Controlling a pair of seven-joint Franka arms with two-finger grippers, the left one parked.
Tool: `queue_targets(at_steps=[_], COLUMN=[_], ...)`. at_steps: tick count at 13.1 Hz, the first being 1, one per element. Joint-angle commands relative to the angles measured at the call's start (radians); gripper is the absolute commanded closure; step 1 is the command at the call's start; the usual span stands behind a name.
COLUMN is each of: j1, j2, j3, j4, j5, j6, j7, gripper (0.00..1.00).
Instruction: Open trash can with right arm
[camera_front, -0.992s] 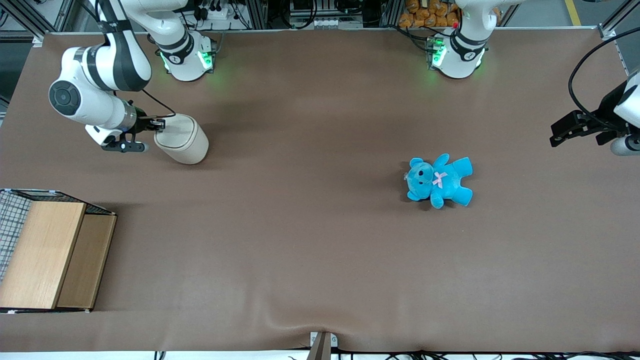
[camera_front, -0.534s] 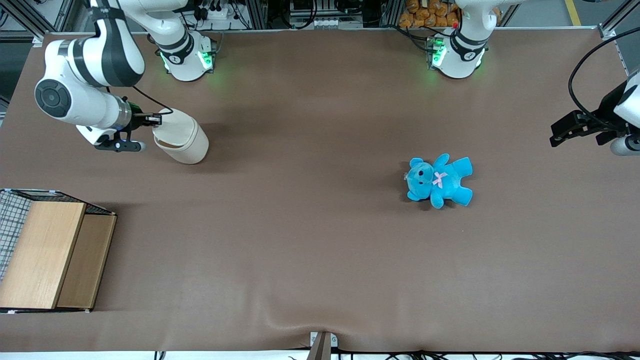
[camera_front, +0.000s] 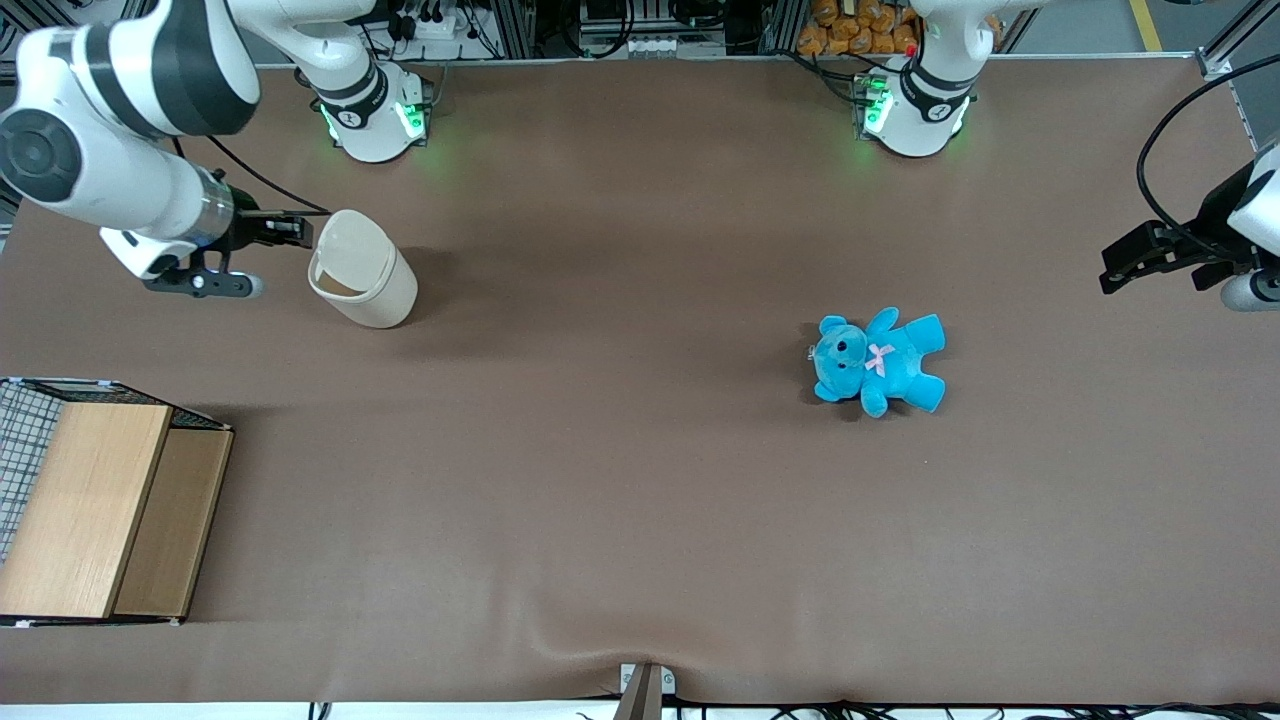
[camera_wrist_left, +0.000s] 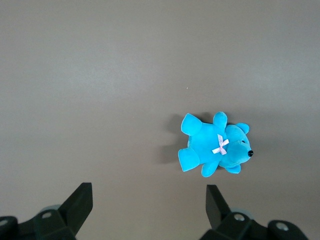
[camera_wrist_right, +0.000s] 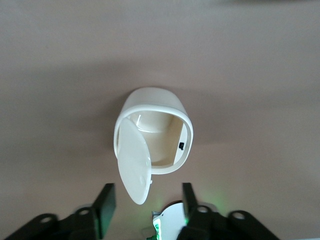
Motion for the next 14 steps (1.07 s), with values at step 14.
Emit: queue_targets(at_steps=[14], j1=[-0.036], j2=[0.158], j3=[-0.112], j4=[0.584], j5=[0.032], j6=[-0.204], j7=[-0.133], gripper=[0.00])
